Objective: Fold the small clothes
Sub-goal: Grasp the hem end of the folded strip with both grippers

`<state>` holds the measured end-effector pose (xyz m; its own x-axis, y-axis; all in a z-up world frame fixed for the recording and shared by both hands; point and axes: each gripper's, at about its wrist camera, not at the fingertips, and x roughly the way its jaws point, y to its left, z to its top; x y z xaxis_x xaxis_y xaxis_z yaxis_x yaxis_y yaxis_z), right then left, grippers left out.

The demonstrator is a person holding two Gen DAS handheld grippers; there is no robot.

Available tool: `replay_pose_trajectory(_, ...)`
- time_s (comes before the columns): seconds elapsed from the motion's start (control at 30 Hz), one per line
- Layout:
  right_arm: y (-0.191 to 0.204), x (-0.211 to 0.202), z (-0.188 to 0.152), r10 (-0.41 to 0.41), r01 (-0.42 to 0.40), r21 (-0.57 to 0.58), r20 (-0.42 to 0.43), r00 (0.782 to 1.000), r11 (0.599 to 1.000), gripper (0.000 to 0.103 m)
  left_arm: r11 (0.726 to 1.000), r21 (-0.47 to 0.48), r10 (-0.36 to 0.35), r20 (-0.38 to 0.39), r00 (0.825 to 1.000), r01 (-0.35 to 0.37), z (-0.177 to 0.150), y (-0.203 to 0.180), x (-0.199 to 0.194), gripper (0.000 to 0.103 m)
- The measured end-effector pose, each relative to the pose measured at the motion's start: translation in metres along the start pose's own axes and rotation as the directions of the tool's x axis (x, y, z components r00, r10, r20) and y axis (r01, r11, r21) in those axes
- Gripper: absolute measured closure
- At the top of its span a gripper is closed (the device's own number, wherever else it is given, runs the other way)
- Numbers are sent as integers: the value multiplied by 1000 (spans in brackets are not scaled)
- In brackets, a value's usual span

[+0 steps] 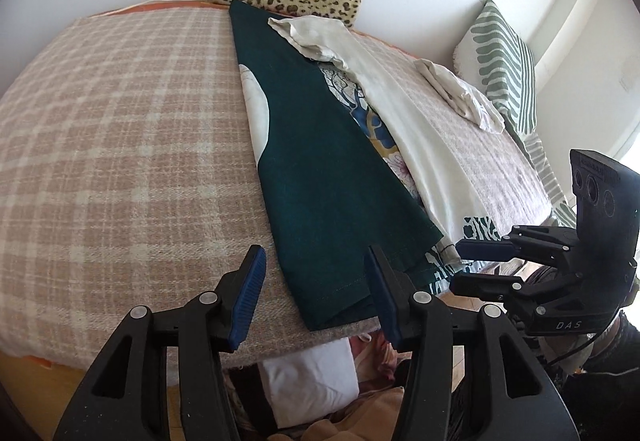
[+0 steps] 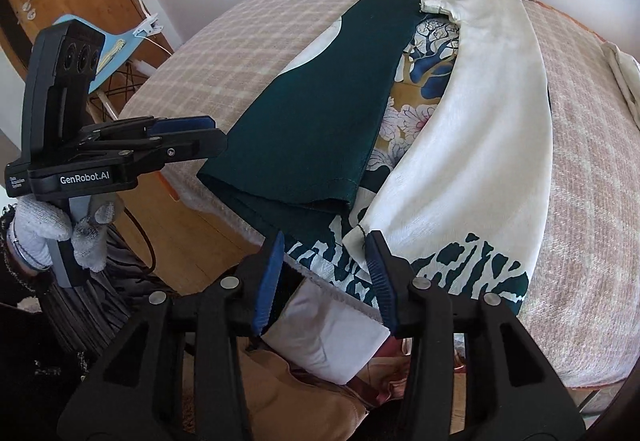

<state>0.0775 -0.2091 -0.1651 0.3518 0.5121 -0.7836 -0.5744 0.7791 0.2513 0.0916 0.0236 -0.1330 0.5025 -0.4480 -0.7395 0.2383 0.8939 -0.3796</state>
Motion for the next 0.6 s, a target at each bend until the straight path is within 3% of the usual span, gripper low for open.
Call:
replay_pose_trajectory(0.07, -13, -14, -1, -2, 1, 55, 29, 1000, 998, 58, 999, -37, -30, -33, 999, 29, 0, 5, 5, 51)
replay_pose_trajectory(0.17, -40, -30, -7, -78, 69, 142, 57, 995, 987, 58, 996, -69, -59, -54, 997, 55, -2, 6, 10, 51)
replay_pose_trajectory(0.37, -101, -38, -26, -180, 169, 352, -2, 984, 920, 57, 998, -43, -40, -62, 997, 37, -3, -1, 11, 54)
replay_pose_trajectory(0.5, -115, -37, -38, -138, 130, 398, -9, 990, 908, 57, 998, -44, -48, -64, 997, 45, -3, 2, 12, 55)
replay_pose_trajectory(0.6, -115, -36, -39, -72, 64, 404, 5, 997, 912, 57, 997, -64, -54, -69, 996, 50, -2, 7, 12, 70)
